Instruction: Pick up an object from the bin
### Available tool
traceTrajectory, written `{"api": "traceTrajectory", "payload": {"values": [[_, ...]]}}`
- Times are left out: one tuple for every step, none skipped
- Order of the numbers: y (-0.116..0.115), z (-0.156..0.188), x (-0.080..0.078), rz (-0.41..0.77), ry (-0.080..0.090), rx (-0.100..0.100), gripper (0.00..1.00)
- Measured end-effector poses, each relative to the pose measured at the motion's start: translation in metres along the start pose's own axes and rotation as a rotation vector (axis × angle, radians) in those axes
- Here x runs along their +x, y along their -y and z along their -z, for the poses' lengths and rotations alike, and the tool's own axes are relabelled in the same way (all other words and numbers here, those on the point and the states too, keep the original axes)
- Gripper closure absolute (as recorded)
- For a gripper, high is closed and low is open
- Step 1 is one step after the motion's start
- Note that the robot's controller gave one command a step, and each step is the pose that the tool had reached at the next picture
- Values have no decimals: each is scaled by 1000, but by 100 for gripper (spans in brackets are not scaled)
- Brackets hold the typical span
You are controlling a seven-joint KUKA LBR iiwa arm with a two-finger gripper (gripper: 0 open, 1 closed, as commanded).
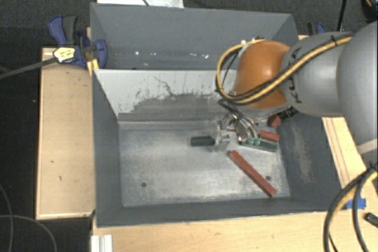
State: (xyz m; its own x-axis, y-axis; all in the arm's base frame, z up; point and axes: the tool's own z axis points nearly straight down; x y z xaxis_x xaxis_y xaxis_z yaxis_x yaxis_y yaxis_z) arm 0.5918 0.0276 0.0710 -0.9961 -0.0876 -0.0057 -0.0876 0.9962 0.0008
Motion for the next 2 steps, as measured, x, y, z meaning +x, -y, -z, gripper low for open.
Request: {"api": "traceTrajectory", "payload": {"values": [[-43, 83, 22, 168, 4, -1, 100], [-39, 202, 17, 135, 7, 1, 100]]}}
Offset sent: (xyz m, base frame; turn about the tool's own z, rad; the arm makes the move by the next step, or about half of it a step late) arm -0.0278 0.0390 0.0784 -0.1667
